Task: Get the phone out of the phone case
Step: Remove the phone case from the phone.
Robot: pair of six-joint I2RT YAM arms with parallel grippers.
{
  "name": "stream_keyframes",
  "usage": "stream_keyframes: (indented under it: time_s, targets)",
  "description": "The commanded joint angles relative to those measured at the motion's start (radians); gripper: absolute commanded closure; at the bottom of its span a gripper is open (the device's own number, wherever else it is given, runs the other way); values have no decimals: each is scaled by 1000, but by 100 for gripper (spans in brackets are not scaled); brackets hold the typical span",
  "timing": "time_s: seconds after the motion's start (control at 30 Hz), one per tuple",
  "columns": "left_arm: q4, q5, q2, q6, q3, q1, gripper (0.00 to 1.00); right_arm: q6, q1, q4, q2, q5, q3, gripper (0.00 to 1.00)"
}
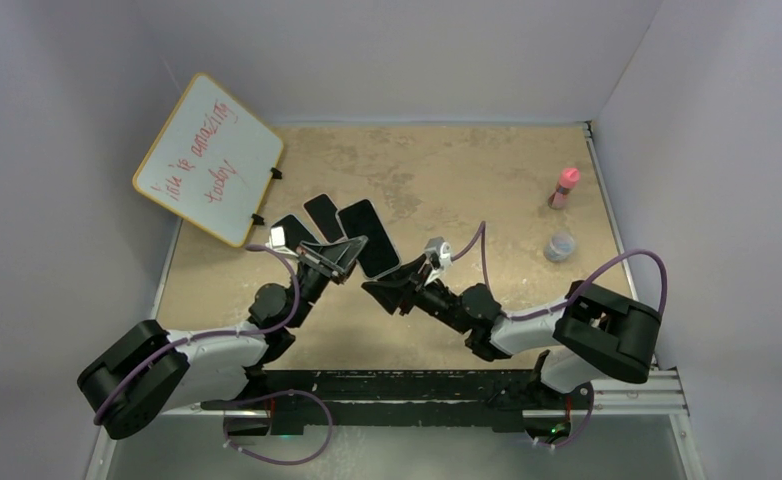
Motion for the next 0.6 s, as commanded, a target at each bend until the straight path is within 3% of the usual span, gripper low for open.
stream_keyframes:
  time_s: [0.0,0.27,0.57]
  targets:
    - [-32,64,-31,-29,64,-7,100,-79,1,352,-13,15,3,61]
    - [-152,55,-133,-12,50,-8,100,-100,-11,351,-17,43,-26,64]
    - [-123,28,-135,-5,32,-8,100,-56,-11,360,-40,-123,-12,34]
